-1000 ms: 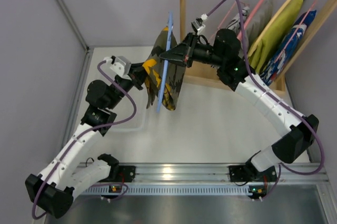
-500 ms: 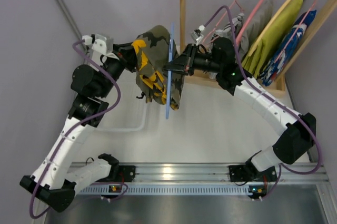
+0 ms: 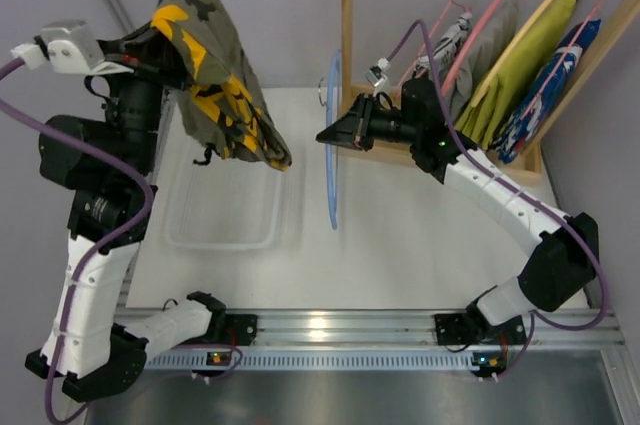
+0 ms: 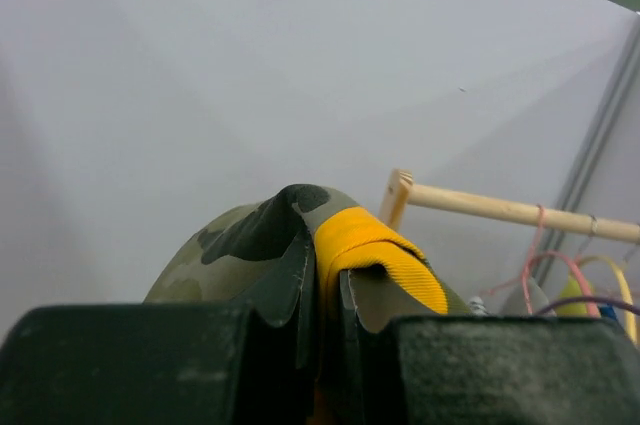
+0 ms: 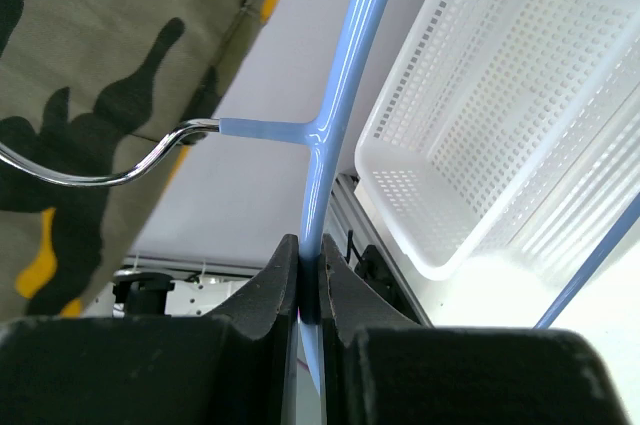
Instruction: Remove the trousers from the hanger
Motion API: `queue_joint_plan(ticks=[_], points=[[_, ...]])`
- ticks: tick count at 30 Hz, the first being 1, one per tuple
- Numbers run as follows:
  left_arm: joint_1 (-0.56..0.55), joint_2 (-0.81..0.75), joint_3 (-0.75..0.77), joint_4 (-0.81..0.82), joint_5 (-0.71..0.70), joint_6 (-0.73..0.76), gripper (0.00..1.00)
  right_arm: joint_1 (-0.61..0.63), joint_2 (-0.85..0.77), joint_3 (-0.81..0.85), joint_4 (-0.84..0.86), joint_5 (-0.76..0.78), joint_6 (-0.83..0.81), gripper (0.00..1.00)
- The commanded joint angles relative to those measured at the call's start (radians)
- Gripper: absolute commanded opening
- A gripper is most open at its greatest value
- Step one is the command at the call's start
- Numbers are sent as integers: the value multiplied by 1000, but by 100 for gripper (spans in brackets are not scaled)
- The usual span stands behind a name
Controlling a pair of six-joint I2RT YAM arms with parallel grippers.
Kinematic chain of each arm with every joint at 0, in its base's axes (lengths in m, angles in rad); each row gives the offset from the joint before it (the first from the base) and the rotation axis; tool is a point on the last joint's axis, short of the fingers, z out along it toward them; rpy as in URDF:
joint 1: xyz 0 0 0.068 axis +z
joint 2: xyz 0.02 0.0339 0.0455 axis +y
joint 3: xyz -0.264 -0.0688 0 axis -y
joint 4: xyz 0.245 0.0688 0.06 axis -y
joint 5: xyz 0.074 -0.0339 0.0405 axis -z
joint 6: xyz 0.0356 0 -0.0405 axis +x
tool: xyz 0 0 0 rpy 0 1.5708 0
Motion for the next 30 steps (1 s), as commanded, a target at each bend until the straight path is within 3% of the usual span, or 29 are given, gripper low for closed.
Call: queue_joint_plan(ticks=[1, 8, 12, 18, 25, 30], points=[[26, -42, 35, 105, -154, 81, 0, -9, -15, 23, 49, 4, -40, 0], [94, -192, -216, 126, -235, 247, 0, -4, -73, 33, 55, -24, -61, 0], [179, -324, -440, 126, -241, 257, 0, 1, -108, 9, 61, -39, -84, 0], [233, -427, -640, 117, -212, 243, 0, 8, -136, -5, 43, -44, -105, 0], [239, -409, -780, 126, -148, 226, 0, 11, -151, -19, 46, -37, -95, 0], [239, -240, -852, 220, -108, 240, 0, 11, -150, 0, 44, -34, -93, 0]])
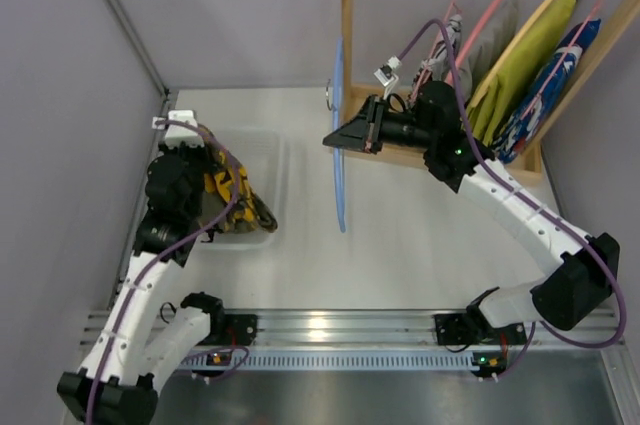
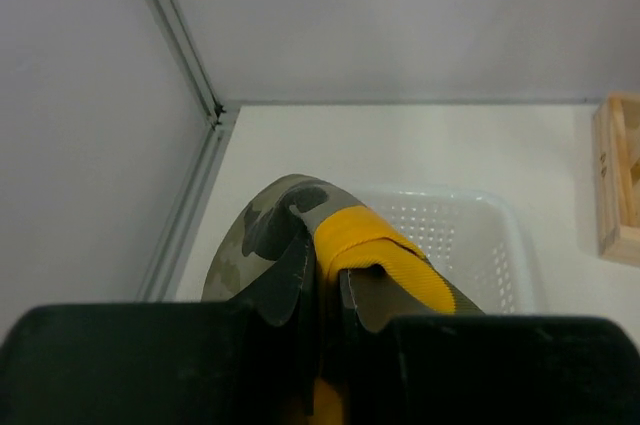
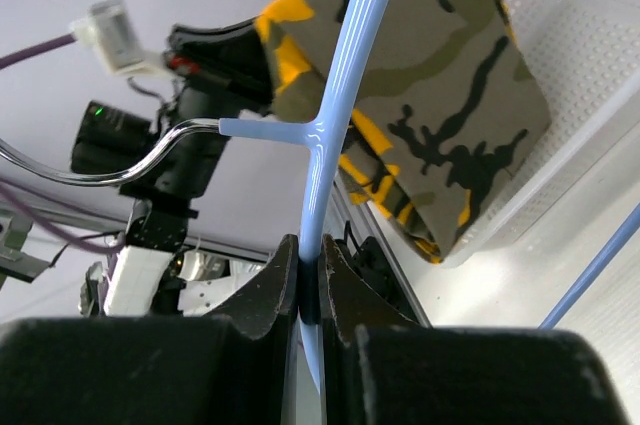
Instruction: Remove the trousers from the hanger
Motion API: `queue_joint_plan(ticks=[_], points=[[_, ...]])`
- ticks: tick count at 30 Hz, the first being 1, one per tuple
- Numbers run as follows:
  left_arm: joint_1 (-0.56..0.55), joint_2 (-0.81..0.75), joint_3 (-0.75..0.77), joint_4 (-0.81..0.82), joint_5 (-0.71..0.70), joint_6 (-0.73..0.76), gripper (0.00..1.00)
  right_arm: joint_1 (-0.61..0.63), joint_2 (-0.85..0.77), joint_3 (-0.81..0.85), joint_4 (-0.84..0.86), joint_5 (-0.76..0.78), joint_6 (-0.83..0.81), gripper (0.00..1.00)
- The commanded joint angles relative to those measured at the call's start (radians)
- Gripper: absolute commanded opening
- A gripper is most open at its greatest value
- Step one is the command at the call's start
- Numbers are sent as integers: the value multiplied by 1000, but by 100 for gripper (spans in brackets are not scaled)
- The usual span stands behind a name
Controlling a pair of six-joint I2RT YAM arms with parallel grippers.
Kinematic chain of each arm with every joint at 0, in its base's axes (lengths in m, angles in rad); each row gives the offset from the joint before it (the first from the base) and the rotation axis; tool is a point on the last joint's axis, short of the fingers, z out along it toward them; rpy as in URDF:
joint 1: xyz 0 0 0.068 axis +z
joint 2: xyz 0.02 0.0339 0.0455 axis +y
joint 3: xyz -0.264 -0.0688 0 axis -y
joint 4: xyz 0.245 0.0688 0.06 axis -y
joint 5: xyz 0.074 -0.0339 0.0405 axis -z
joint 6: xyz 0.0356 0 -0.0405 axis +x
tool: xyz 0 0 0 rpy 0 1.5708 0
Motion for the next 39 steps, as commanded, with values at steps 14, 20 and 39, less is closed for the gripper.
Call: queue_joint_plan(ticks=[14, 20, 39], points=[[70, 749, 257, 154, -52, -116, 18, -23, -57, 83, 50, 8, 19, 0], [122, 683, 280, 100, 137, -214, 65, -49, -74, 114, 30, 22, 12, 0], [26, 95, 237, 58, 998, -593, 89, -75, -49, 163, 3, 208, 114, 0]])
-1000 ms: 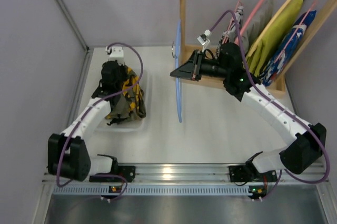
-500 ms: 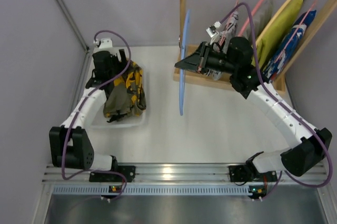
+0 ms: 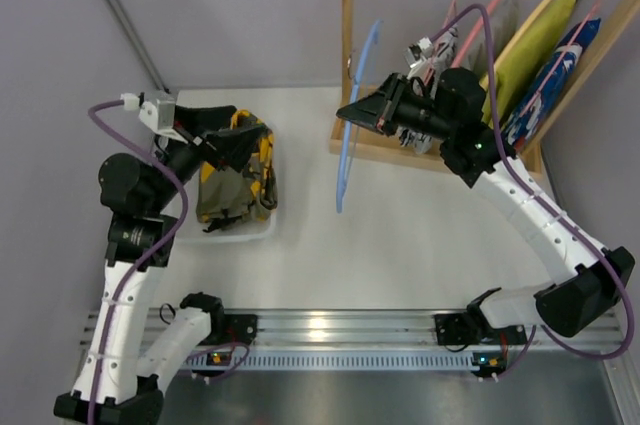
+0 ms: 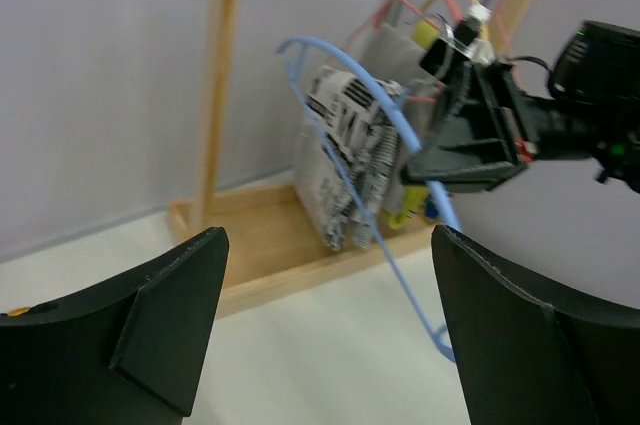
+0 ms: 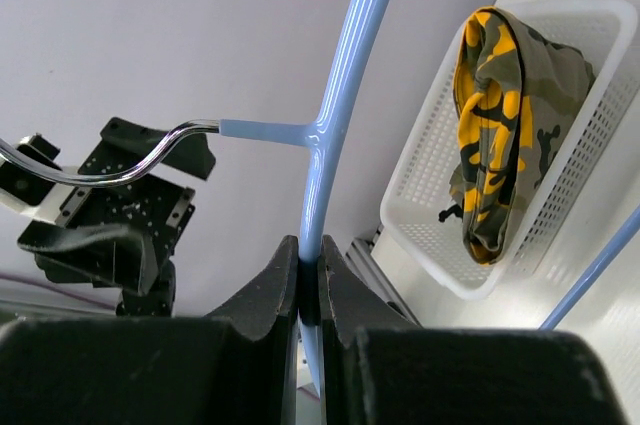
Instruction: Remove the trousers from the hanger
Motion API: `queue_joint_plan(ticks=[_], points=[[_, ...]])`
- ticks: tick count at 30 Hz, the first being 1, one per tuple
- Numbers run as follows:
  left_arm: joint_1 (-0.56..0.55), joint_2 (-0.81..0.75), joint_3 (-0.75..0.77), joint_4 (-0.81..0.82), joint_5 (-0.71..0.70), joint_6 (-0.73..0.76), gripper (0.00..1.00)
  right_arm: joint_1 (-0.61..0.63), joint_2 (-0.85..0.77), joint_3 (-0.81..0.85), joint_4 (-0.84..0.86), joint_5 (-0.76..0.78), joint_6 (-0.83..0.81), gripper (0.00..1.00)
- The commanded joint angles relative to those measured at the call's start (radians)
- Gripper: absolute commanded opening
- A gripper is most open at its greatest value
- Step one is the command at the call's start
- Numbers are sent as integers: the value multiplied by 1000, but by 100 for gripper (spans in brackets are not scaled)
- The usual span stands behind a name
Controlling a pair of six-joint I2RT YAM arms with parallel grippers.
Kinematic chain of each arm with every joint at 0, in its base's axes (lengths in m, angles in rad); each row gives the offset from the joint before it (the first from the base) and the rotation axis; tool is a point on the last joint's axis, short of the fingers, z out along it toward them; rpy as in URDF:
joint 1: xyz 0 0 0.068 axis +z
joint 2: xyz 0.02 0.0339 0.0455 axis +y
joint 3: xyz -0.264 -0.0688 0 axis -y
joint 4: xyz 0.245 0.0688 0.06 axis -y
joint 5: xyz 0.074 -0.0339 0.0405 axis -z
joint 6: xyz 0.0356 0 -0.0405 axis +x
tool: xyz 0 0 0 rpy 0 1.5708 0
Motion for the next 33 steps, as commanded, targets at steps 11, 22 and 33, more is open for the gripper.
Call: queue_joint_plan(ticks=[11, 22, 33], points=[[-421, 286, 180, -257, -62, 93, 87, -21, 51, 104, 84, 127, 33, 0], [-565, 386, 202, -274, -235, 124, 68, -15, 41, 112, 96, 127, 84, 0], [-569, 329, 207, -275, -399, 85, 0, 2, -26, 48, 58, 122, 64, 37]])
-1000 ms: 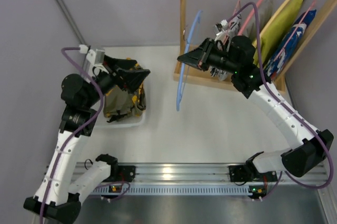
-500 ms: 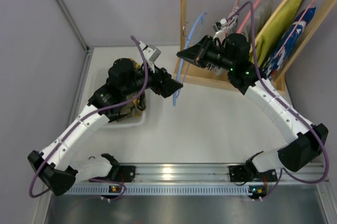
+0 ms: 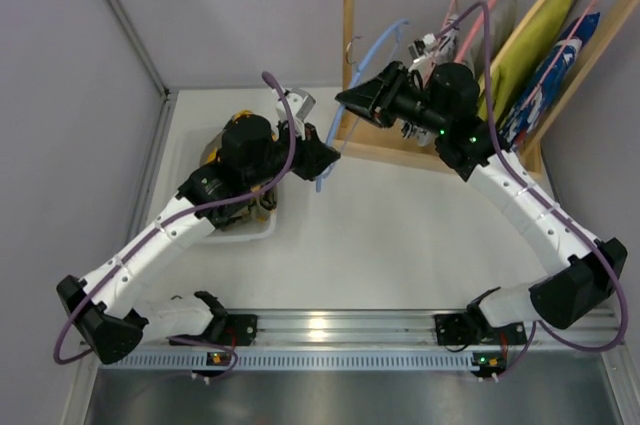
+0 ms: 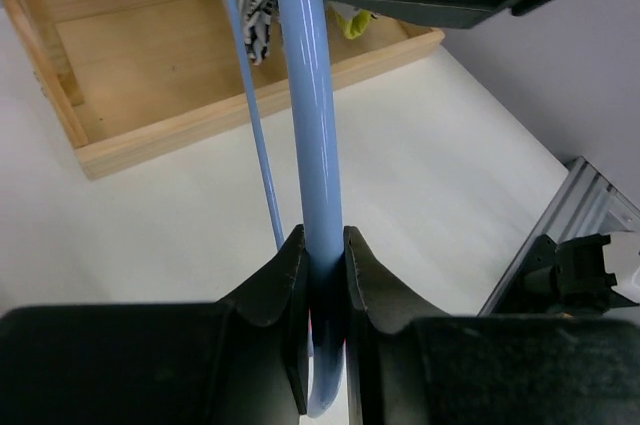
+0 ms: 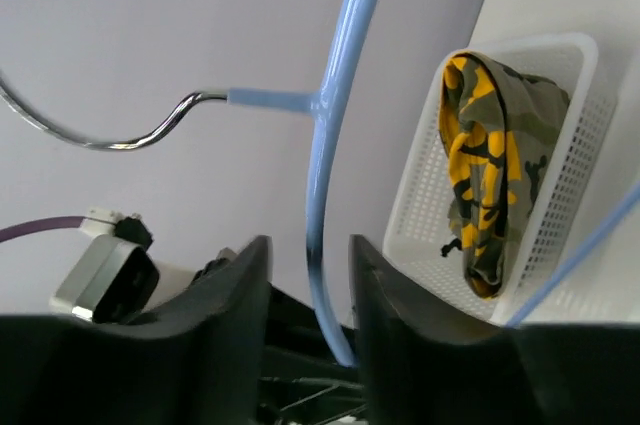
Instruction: Remove the trousers from the hanger
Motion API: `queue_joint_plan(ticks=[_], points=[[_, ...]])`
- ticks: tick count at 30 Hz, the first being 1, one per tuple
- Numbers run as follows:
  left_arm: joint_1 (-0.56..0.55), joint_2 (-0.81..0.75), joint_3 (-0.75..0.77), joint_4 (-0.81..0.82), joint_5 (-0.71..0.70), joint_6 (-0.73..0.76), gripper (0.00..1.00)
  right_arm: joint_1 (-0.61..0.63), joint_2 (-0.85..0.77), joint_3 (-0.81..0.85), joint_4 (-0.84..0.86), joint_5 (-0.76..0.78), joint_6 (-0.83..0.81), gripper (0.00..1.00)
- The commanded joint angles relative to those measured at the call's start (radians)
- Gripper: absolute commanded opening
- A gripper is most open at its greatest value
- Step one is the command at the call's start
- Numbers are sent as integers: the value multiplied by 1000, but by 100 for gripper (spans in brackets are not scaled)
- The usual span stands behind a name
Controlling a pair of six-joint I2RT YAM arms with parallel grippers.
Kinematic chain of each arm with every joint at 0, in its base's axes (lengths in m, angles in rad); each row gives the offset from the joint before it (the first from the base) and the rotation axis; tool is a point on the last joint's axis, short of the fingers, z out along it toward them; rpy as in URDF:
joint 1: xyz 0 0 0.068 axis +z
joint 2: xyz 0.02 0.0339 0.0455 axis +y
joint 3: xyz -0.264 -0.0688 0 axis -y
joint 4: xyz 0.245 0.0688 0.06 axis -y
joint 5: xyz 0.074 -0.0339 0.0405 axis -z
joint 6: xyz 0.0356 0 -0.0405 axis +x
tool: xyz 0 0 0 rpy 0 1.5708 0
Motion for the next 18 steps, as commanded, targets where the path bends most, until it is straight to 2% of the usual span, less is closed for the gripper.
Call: queue_joint_plan(ticks=[1, 2, 3, 8, 12, 17, 18], points=[[18, -93, 28, 33, -99, -1, 0, 5, -113, -24, 37, -20, -62, 80], [18, -93, 28, 32, -100, -1, 0, 5, -114, -32, 36, -20, -62, 81], [21, -107, 28, 28, -104, 10, 0, 7, -126, -42, 27, -18, -93, 99], [26, -107, 31, 6, -146, 88, 0, 7, -202, -86, 0, -18, -200, 99], [26, -20, 108, 0, -127, 146, 0, 7, -253, -98, -34, -21, -300, 99], [27, 143, 365, -135, -114, 163, 0, 2, -301, -53, -124, -22, -427, 100], [27, 211, 463, -197, -107, 160, 0, -2, -308, -45, -153, -18, -447, 99]])
